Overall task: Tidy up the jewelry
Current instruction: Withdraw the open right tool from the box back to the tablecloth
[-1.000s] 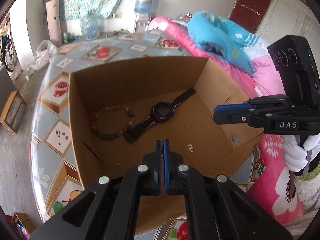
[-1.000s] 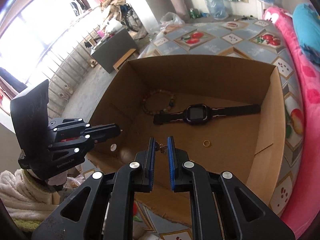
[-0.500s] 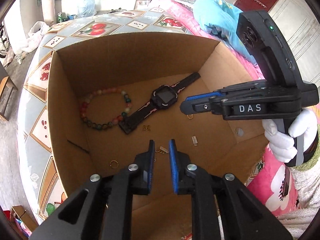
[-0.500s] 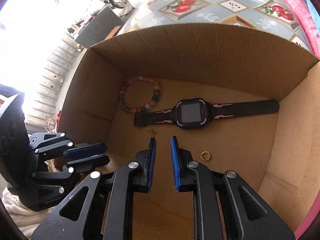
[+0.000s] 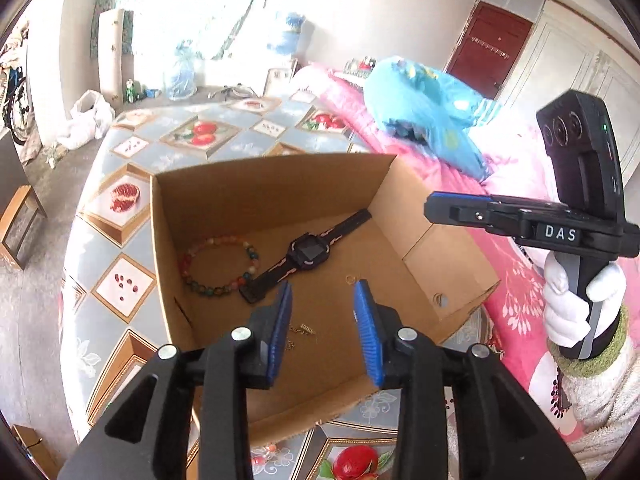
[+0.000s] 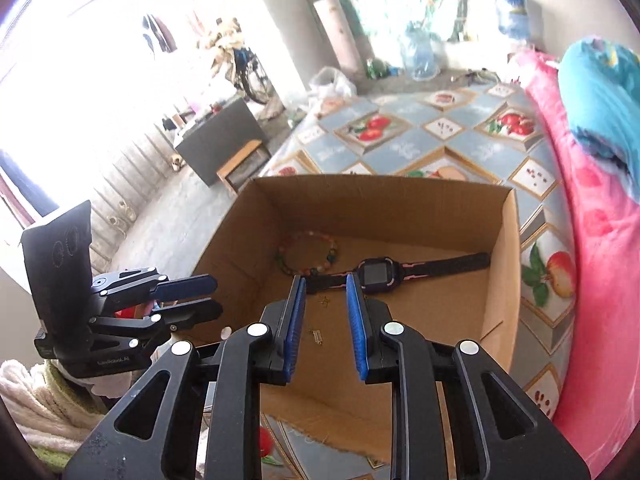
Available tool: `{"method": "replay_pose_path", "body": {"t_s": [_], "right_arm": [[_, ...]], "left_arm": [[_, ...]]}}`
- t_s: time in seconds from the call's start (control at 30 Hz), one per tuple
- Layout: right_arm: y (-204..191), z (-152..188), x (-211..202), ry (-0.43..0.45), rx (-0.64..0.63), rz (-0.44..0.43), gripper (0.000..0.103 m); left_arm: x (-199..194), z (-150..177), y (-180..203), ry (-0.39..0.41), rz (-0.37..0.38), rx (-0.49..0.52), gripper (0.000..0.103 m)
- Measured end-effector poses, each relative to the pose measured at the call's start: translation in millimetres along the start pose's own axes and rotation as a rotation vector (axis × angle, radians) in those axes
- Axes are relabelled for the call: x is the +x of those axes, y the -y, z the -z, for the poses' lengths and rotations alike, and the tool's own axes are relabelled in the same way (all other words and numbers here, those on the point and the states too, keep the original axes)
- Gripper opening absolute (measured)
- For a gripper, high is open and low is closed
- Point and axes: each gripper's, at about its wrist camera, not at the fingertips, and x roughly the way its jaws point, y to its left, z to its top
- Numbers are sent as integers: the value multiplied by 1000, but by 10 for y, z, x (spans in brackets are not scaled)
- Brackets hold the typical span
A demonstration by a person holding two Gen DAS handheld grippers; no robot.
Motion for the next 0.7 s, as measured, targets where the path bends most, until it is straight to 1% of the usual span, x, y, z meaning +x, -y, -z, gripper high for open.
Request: {"method": "replay_pose_path", "body": {"t_s": [0.1, 0.2, 0.27, 0.3, 0.37, 0.47, 0.53, 0.6, 0.7], "right_arm": [[-121, 259, -346, 104, -8, -16, 22], [-159, 598, -549, 160, -3, -39, 22], [-174, 821, -632, 177, 12, -59, 23], [-175, 937, -649, 177, 24, -71, 24], [-193, 1119, -626, 156, 59, -96, 29], [-182, 1371, -411, 92, 118, -73, 30], [-163, 1504, -198, 43, 138, -28, 31], [-173, 1613, -13, -2, 141, -2, 31], [-248, 1704, 172, -27, 94, 64, 31]], "left_arm": [[-282, 141, 28, 94, -5, 12, 40], [-500, 319, -13, 144, 6, -2, 44], [-611, 434, -46, 163, 14, -11, 49], [-660, 506, -70, 171, 17, -17, 51], [-713, 639, -97, 173, 29, -34, 59], [-675, 878, -103, 149, 54, -55, 63], [-535, 1035, -51, 104, 21, -47, 64], [-342, 1194, 2, 42, -16, -39, 64], [-44, 1387, 60, -29, -63, -19, 64]]}}
